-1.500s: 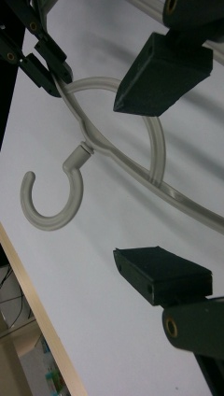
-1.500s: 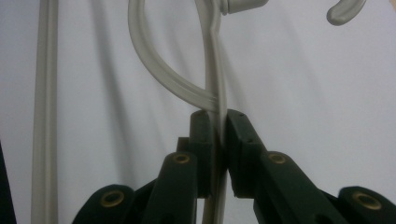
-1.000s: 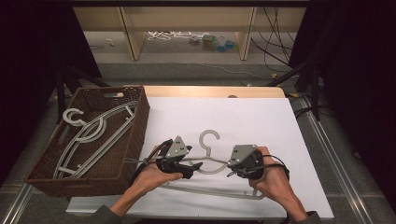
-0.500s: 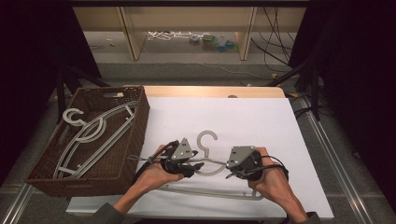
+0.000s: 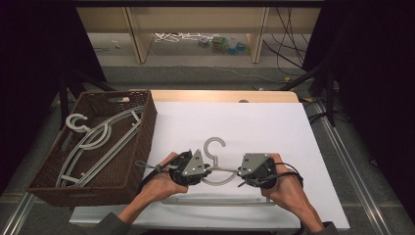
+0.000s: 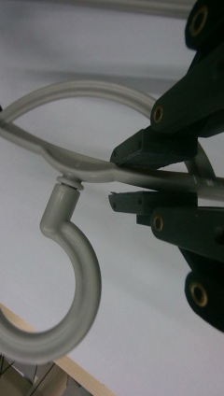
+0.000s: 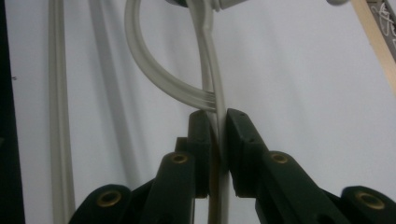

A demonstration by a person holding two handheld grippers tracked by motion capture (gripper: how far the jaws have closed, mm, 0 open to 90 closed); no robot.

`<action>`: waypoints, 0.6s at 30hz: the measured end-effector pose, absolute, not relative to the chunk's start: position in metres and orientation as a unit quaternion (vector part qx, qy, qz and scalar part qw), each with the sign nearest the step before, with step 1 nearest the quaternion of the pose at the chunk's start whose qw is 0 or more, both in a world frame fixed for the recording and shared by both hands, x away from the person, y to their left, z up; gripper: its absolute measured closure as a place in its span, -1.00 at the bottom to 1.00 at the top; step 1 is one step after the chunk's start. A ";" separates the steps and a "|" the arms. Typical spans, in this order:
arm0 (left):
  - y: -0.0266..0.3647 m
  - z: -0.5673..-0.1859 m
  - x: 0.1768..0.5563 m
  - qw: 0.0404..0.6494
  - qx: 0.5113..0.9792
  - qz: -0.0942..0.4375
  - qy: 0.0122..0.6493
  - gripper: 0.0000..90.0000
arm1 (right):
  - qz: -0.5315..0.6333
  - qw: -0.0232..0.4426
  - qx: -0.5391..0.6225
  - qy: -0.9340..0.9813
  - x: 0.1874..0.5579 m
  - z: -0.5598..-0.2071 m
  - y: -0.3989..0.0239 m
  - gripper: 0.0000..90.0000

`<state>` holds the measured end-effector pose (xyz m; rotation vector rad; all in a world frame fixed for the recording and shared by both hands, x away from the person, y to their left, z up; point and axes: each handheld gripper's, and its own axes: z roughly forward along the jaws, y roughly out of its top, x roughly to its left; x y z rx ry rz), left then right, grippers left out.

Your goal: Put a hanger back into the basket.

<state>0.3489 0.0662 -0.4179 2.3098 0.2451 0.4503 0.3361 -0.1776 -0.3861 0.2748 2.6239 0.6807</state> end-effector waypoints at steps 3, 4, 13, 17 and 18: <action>0.064 -0.418 0.346 0.376 0.904 0.181 0.089 0.79 | 0.247 0.207 0.105 0.941 0.337 -0.386 -0.180 0.73; 0.063 -0.418 0.346 0.376 0.905 0.181 0.086 0.79 | 0.248 0.208 0.108 0.940 0.338 -0.385 -0.181 0.72; 0.072 -0.411 0.351 0.390 0.895 0.174 0.131 0.82 | 0.343 0.200 0.189 0.898 0.344 -0.380 -0.191 -0.06; 0.079 -0.407 0.355 0.388 0.891 0.174 0.159 0.82 | 0.386 0.212 0.227 0.869 0.347 -0.374 -0.193 -0.37; 0.081 -0.405 0.356 0.386 0.892 0.173 0.162 0.82 | 0.396 0.212 0.240 0.861 0.346 -0.373 -0.193 -0.46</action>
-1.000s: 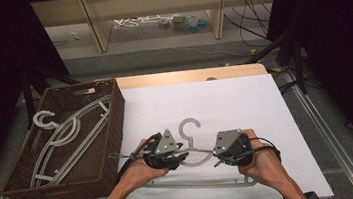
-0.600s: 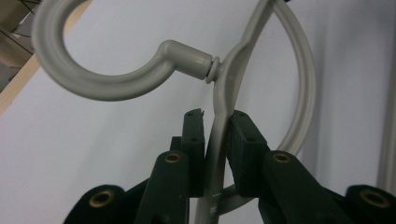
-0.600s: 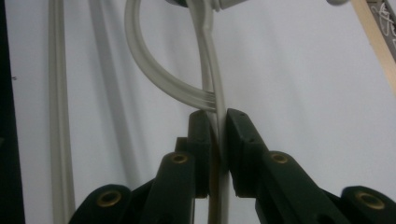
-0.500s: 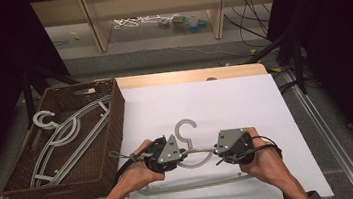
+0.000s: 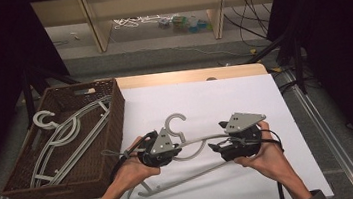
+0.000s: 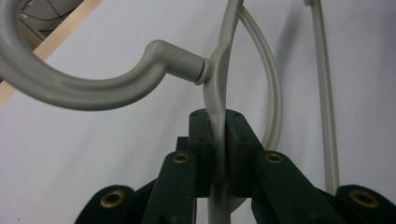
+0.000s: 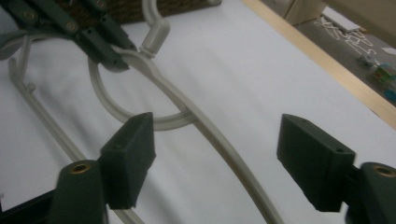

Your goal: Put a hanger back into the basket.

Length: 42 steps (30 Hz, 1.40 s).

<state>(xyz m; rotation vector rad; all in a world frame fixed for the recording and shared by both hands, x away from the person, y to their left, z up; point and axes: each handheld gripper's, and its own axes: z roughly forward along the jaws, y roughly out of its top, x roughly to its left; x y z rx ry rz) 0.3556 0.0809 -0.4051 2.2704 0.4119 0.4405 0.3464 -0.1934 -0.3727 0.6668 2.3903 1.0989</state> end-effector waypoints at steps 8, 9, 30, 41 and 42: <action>0.095 -0.394 0.362 0.399 0.877 0.171 0.205 0.82 | 0.439 0.221 0.277 0.826 0.344 -0.367 -0.199 -0.59; 0.098 -0.392 0.362 0.402 0.875 0.169 0.210 0.82 | 0.445 0.223 0.280 0.821 0.343 -0.367 -0.200 -0.60; 0.125 -0.340 0.365 0.432 0.844 0.190 0.253 0.82 | 0.511 0.252 0.291 0.769 0.315 -0.385 -0.204 -0.63; 0.150 -0.305 0.372 0.444 0.832 0.196 0.269 0.82 | 0.515 0.259 0.294 0.762 0.312 -0.395 -0.208 -0.64; 0.154 -0.301 0.373 0.446 0.829 0.197 0.274 0.82 | 0.518 0.260 0.296 0.759 0.313 -0.397 -0.208 -0.64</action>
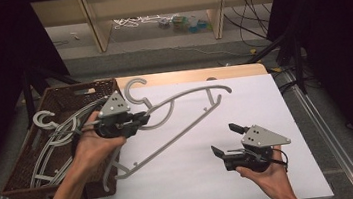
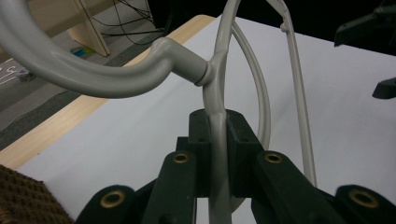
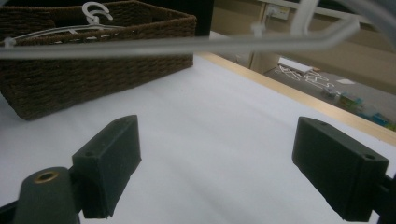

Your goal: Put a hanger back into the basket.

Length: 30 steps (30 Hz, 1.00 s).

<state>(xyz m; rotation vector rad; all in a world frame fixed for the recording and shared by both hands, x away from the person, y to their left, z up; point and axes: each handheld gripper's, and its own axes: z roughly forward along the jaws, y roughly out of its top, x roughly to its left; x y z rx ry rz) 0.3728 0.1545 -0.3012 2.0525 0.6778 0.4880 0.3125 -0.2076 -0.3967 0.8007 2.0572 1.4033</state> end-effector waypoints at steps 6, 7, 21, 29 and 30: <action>0.185 -0.280 0.378 0.461 0.809 0.208 0.299 0.82 | 0.514 0.258 0.296 0.762 0.313 -0.400 -0.209 -0.64; 0.190 -0.277 0.379 0.460 0.809 0.209 0.302 0.82 | 0.513 0.257 0.298 0.762 0.312 -0.400 -0.209 -0.64; 0.260 -0.276 0.394 0.431 0.780 0.249 0.380 0.82 | 0.511 0.254 0.301 0.764 0.313 -0.403 -0.212 -0.64; 0.287 -0.289 0.400 0.424 0.764 0.259 0.412 0.82 | 0.510 0.250 0.303 0.765 0.314 -0.406 -0.212 -0.64; 0.290 -0.289 0.401 0.420 0.764 0.261 0.414 0.82 | 0.510 0.250 0.303 0.765 0.313 -0.406 -0.212 -0.64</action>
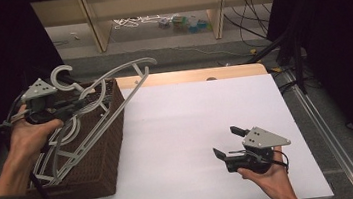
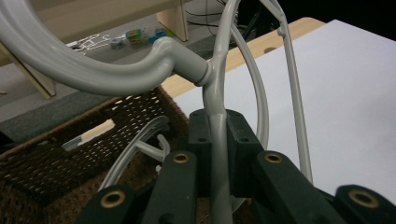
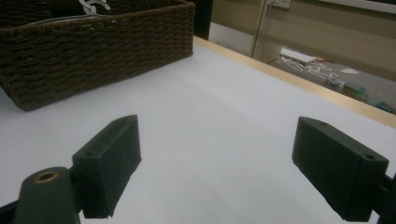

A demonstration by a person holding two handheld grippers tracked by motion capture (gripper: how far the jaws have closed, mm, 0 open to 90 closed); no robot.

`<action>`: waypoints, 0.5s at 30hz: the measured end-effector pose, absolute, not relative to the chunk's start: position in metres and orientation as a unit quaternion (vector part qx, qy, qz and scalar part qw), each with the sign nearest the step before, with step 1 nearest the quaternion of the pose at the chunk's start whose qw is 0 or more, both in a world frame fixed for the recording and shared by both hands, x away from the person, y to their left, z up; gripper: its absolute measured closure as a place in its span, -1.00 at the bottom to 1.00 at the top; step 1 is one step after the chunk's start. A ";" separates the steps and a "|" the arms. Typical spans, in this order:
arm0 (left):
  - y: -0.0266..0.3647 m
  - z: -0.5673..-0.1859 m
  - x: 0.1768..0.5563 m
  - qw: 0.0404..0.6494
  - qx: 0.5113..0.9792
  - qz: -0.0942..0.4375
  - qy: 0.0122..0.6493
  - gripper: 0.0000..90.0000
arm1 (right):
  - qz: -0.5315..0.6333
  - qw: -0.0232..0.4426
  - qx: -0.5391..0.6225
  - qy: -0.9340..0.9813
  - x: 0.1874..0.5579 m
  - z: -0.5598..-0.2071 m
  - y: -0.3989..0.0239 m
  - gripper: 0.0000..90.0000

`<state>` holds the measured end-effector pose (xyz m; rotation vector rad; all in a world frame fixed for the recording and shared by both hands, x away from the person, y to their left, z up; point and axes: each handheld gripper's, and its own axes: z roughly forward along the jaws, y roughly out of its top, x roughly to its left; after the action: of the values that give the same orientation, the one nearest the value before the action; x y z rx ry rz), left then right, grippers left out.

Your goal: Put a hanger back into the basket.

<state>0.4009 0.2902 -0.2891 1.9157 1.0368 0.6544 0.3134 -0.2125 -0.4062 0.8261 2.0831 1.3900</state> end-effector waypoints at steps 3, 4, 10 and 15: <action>0.298 -0.291 0.403 0.412 0.760 0.278 0.418 0.82 | 0.512 0.251 0.305 0.763 0.313 -0.407 -0.213 -0.64; 0.301 -0.292 0.404 0.412 0.760 0.280 0.418 0.82 | 0.512 0.251 0.306 0.763 0.313 -0.407 -0.213 -0.64; 0.315 -0.295 0.409 0.405 0.750 0.300 0.428 0.82 | 0.512 0.249 0.307 0.762 0.314 -0.408 -0.212 -0.64; 0.329 -0.300 0.413 0.396 0.746 0.313 0.434 0.82 | 0.510 0.246 0.308 0.765 0.314 -0.408 -0.213 -0.64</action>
<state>0.4127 0.3289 -0.3003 1.8910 1.1011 0.7929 0.3136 -0.2133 -0.4075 0.8402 2.0864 1.3923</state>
